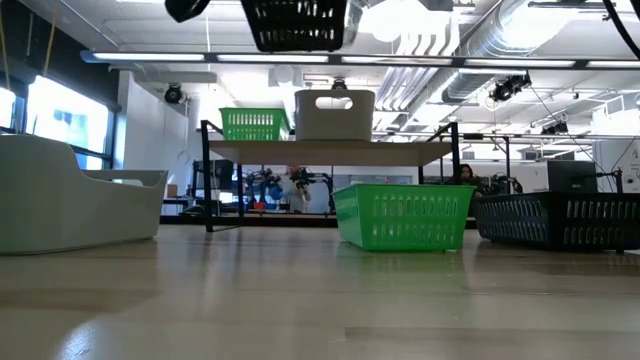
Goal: Stack baskets on shelf by color
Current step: Put the left black bin on the shelf
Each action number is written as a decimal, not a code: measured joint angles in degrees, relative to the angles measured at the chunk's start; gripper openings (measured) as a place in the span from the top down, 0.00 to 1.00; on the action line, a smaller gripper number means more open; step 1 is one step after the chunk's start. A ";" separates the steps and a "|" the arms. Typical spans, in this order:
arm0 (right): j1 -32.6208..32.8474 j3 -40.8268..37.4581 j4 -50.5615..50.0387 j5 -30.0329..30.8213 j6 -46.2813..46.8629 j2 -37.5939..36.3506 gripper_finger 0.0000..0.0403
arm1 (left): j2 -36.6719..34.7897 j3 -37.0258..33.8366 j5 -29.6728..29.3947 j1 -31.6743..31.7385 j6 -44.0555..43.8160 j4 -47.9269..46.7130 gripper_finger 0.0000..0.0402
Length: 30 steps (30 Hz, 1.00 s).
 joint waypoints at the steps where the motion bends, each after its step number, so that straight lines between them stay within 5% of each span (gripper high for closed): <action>1: 0.04 0.00 -0.09 0.11 0.02 -0.01 0.99 | -0.10 -0.01 0.14 0.00 0.43 -0.04 1.00; 8: 0.28 0.00 -0.92 1.23 1.53 0.10 1.00 | -0.75 -0.02 1.52 0.35 0.60 -0.69 0.93; 24: 0.34 0.42 -3.21 1.98 12.14 0.05 1.00 | -0.79 0.09 8.40 0.76 8.33 -0.24 0.60; 30: 1.75 0.42 -3.57 2.52 16.94 0.05 1.00 | -0.79 0.11 16.35 3.58 10.17 -1.57 0.53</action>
